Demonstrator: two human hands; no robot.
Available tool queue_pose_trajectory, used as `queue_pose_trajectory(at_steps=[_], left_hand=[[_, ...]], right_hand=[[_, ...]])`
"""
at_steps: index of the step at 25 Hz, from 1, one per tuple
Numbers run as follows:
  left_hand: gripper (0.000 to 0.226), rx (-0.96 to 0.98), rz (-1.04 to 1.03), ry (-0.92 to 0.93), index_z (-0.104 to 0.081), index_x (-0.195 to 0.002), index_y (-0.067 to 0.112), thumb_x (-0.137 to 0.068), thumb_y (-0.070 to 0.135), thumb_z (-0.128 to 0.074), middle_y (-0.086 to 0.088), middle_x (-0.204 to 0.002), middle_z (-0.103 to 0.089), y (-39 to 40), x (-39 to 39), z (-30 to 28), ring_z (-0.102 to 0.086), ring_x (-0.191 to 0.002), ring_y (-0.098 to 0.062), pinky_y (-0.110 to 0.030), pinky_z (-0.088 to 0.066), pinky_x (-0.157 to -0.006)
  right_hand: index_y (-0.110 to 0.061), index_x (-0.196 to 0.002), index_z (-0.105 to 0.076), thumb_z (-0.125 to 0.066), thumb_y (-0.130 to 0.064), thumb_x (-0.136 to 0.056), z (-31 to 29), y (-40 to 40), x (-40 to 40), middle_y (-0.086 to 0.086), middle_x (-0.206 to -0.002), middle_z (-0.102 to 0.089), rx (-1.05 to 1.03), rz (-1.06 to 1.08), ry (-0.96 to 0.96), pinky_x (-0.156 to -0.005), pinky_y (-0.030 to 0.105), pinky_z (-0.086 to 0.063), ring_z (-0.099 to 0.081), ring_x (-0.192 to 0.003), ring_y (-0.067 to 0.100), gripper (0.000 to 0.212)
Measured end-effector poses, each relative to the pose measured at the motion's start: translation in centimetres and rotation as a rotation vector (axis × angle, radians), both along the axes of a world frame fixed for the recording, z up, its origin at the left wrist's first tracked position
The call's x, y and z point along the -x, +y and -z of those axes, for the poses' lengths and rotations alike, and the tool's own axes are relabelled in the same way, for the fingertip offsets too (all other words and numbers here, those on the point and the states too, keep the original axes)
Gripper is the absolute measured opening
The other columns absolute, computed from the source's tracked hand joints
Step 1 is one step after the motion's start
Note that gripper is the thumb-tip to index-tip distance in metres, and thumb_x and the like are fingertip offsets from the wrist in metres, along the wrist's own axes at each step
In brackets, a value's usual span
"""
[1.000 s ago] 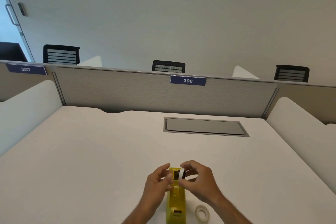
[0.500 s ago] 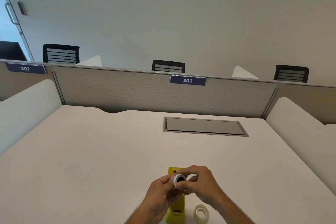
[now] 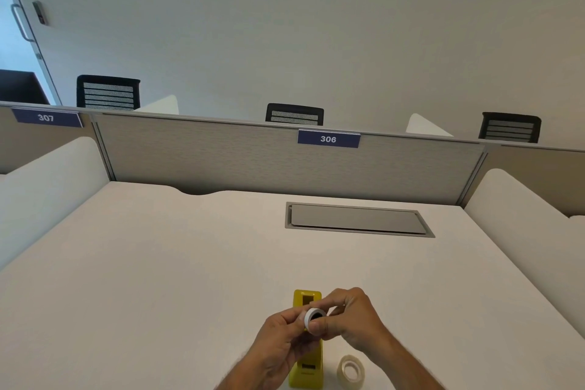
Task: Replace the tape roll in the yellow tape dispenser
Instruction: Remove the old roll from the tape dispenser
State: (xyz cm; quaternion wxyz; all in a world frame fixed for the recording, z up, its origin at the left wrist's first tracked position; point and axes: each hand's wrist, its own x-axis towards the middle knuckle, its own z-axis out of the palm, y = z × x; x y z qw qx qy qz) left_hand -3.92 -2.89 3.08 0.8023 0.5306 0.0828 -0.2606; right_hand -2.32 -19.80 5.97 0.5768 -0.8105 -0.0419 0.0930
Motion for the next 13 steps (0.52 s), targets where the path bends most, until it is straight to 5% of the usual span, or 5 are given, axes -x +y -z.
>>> queue_pose_trajectory(at_steps=[5, 13], left_hand=[[0.024, -0.008, -0.010, -0.010, -0.076, -0.109, 0.009, -0.097, 0.012, -0.055, -0.018, -0.110, -0.075, -0.06, -0.11, -0.15, -0.071, -0.101, -0.036, -0.035, -0.061, -0.072], [0.024, -0.015, -0.019, -0.003, -0.077, -0.106, 0.009, -0.097, 0.012, -0.055, -0.019, -0.107, -0.076, -0.09, -0.22, 0.05, -0.073, -0.095, -0.035, -0.035, -0.062, -0.070]], right_hand=[[-0.026, -0.083, -0.082, -0.094, -0.016, -0.060, 0.10, 0.05, -0.06, 0.011, -0.081, -0.065, -0.001, -0.010, -0.042, -0.061, 0.043, -0.064, -0.070, -0.075, 0.032, 0.028], [-0.026, -0.081, -0.082, -0.093, -0.015, -0.062, -0.05, 0.12, 0.23, 0.006, -0.078, -0.067, 0.017, -0.004, -0.050, -0.058, 0.033, -0.062, -0.070, -0.068, 0.021, 0.025]])
